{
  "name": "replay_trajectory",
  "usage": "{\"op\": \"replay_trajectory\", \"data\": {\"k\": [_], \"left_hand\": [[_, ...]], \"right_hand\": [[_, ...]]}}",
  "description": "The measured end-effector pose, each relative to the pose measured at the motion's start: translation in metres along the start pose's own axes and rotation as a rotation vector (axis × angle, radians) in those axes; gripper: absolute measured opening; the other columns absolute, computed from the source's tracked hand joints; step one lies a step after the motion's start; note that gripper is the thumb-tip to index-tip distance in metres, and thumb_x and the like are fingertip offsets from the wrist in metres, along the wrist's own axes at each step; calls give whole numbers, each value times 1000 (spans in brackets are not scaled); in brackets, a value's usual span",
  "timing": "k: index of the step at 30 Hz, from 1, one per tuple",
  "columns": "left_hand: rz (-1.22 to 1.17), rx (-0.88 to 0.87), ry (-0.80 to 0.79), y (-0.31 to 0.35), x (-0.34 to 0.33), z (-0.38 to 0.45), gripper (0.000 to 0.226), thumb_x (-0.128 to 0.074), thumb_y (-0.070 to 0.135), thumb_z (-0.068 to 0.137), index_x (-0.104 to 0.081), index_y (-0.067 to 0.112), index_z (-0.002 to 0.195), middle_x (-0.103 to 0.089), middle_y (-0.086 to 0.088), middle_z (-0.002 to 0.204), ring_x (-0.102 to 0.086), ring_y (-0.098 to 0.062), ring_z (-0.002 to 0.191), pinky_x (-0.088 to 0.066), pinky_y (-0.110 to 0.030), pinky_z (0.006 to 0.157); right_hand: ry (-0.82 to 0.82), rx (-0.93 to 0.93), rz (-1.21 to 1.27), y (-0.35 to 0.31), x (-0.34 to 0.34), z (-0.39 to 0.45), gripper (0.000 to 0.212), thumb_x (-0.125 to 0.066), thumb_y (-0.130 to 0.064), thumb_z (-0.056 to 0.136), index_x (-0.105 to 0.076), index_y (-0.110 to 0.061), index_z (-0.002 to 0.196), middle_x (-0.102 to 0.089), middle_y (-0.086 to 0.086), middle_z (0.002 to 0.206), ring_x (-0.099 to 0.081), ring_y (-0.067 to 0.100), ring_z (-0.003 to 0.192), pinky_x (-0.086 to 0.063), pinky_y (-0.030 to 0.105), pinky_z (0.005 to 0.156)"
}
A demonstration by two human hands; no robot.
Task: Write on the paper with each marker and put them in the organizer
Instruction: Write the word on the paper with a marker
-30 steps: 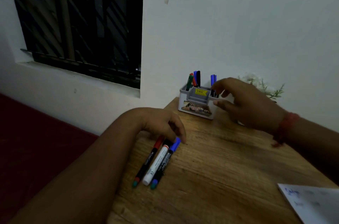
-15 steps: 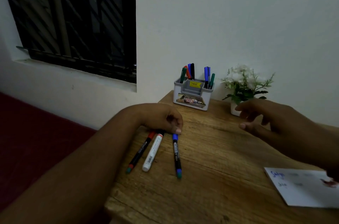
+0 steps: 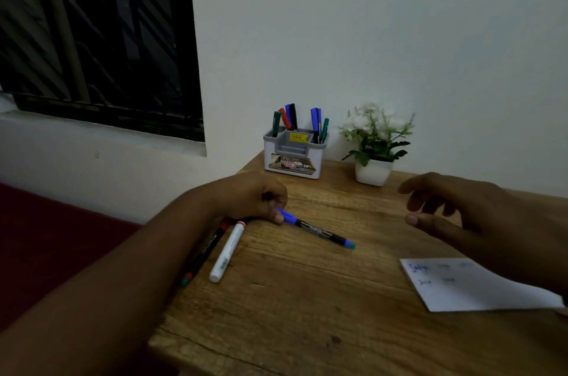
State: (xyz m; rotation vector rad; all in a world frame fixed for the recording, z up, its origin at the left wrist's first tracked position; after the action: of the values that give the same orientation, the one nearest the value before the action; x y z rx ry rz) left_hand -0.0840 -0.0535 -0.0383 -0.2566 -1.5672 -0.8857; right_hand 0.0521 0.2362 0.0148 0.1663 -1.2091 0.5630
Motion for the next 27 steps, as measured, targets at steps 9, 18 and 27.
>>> {"op": "replay_trajectory", "data": {"k": [9, 18, 27], "left_hand": [[-40, -233, 241, 65, 19, 8, 13, -75, 26, 84, -63, 31, 86, -62, 10, 86, -58, -9, 84, -46, -22, 72], [-44, -314, 114, 147, -18, 79, 7, -64, 32, 93, -60, 26, 93, -60, 4, 88, -54, -9, 82, -45, -29, 73], [-279, -296, 72, 197, -74, 124, 17, -48, 34, 102, -63, 32, 94, -62, 6, 90, -55, 1, 80, -44, -15, 71]], "right_hand": [[-49, -80, -88, 35, 5, -44, 37, -48, -61, 86, -41, -56, 121, -54, -33, 101, -51, -13, 103, -55, 19, 75], [184, -169, 272, 57, -7, -51, 31, -65, -35, 92, -52, -49, 116, -68, -21, 95, -63, -7, 89, -48, 7, 72], [464, -340, 693, 86, -3, -63, 9, -69, -20, 91, -65, -13, 90, -73, 3, 76, -71, 12, 66, -57, 20, 62]]}}
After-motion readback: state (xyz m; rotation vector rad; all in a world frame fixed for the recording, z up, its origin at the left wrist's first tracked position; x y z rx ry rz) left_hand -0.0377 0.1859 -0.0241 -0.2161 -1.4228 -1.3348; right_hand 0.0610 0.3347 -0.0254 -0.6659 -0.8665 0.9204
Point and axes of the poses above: each hand's wrist, its own z-axis towards the middle knuckle, its own x-axis out of the back of the hand, y = z × x, the point moved 4 cm from there along z, towards the middle knuckle
